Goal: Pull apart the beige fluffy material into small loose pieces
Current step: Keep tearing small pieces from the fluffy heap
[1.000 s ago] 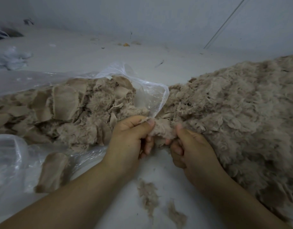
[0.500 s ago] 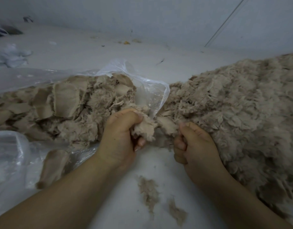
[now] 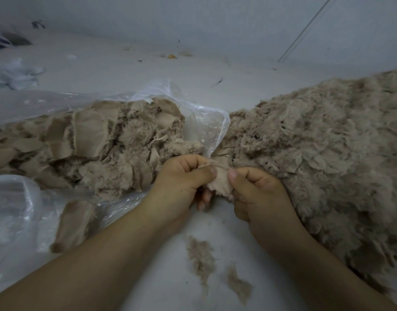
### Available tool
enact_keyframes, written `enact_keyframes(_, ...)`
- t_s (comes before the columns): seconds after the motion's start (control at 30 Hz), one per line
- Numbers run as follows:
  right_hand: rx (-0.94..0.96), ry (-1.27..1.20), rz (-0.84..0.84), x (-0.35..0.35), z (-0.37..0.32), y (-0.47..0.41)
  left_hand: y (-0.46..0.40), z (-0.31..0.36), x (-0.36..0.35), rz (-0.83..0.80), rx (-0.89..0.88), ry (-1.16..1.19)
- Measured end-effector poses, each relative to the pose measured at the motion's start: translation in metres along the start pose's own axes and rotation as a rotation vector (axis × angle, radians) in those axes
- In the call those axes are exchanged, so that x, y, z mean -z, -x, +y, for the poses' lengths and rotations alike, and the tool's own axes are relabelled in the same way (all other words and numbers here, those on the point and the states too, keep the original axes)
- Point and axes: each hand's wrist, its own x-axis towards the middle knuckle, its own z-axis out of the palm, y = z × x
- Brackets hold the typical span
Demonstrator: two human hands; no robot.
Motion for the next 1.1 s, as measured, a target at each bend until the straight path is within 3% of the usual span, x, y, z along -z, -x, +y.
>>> enact_keyframes(0.13,-0.027,-0.044,-0.001,0.0020,0.0023,-0.0015,-0.0010,0.0020,-0.0004,-0.026,0.050,0.070)
enact_keyframes(0.37,-0.056,-0.086,0.018,0.0009,-0.0005,-0.0015,0.0003,-0.0022,0.0017,-0.101,-0.002,-0.075)
enact_keyframes(0.57,-0.035,-0.069,0.030,-0.0020,-0.0020,0.0002,0.0011,-0.0012,0.0032,-0.173,0.065,-0.190)
enact_keyframes(0.77,-0.073,-0.144,0.075,0.0016,0.0012,-0.0039,-0.0008,0.0048,0.0040,-0.045,-0.028,0.034)
enact_keyframes(0.93,0.020,0.078,-0.125,0.0010,0.0006,0.0005,-0.0006,0.0055,0.0000,-0.010,-0.067,0.074)
enact_keyframes(1.0,0.013,0.151,-0.072,0.0011,0.0025,0.0007,-0.0012,0.0050,0.0004,0.027,-0.100,0.077)
enact_keyframes(1.1,-0.038,0.063,-0.017,0.0016,0.0026,-0.0009,-0.0046,0.0043,0.0051,0.173,-0.212,0.048)
